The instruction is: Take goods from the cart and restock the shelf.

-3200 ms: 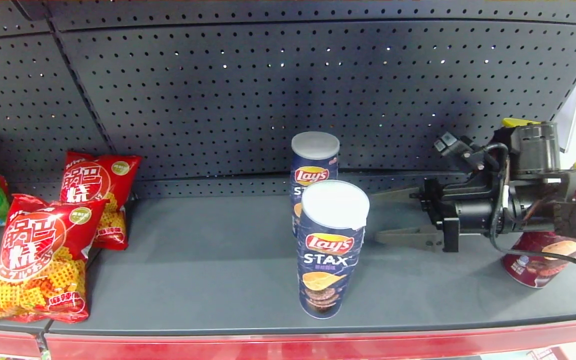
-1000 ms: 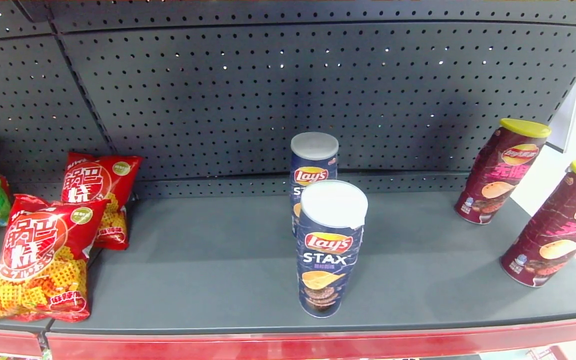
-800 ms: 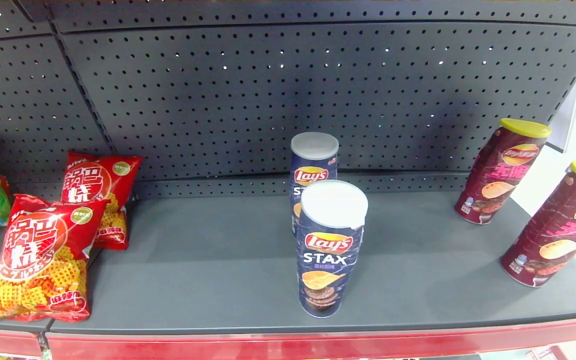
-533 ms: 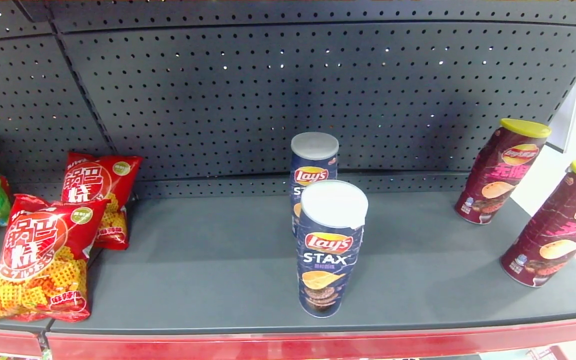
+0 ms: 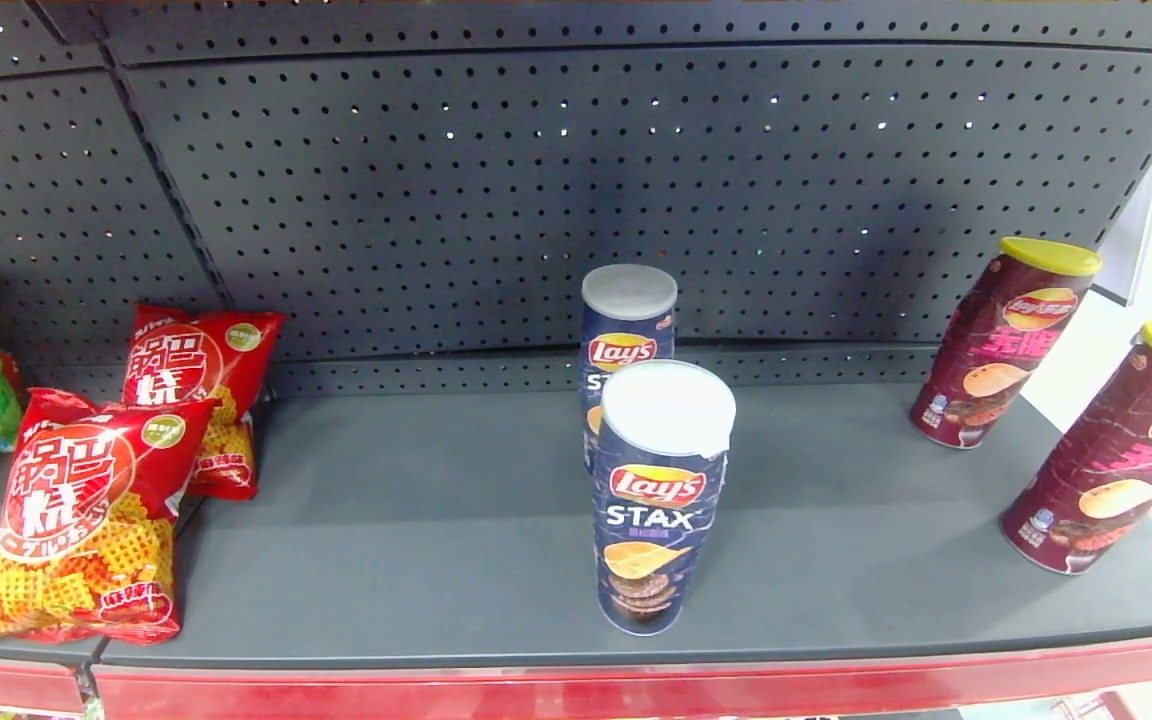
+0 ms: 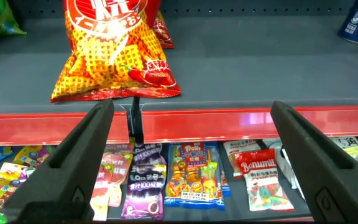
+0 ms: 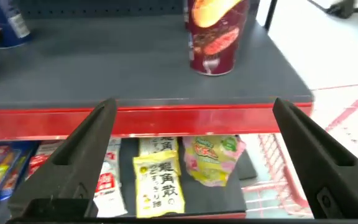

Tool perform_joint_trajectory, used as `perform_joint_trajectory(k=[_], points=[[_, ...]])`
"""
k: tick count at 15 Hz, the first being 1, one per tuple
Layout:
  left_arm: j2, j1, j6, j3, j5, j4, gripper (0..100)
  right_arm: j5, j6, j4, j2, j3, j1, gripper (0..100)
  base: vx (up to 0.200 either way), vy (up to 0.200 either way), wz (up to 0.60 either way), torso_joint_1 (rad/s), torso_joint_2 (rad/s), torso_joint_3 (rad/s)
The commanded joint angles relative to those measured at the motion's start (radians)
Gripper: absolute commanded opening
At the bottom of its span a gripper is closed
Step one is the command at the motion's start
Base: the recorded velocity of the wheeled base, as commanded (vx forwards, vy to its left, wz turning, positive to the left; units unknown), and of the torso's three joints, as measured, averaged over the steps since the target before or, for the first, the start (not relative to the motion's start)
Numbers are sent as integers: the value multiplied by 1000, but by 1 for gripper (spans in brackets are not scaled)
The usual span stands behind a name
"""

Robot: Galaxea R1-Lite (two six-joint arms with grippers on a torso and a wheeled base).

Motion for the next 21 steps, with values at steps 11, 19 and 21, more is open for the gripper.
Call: perform_joint_trajectory(k=[11, 19, 21], points=[[1, 0, 0, 0, 0, 0, 100, 6, 8, 1, -16, 2, 6, 100, 0, 0, 0, 0, 0, 0], [1, 0, 0, 0, 0, 0, 100, 6, 8, 1, -16, 2, 6, 100, 0, 0, 0, 0, 0, 0], [1, 0, 0, 0, 0, -1, 100, 6, 8, 1, -16, 2, 6, 100, 0, 0, 0, 0, 0, 0]])
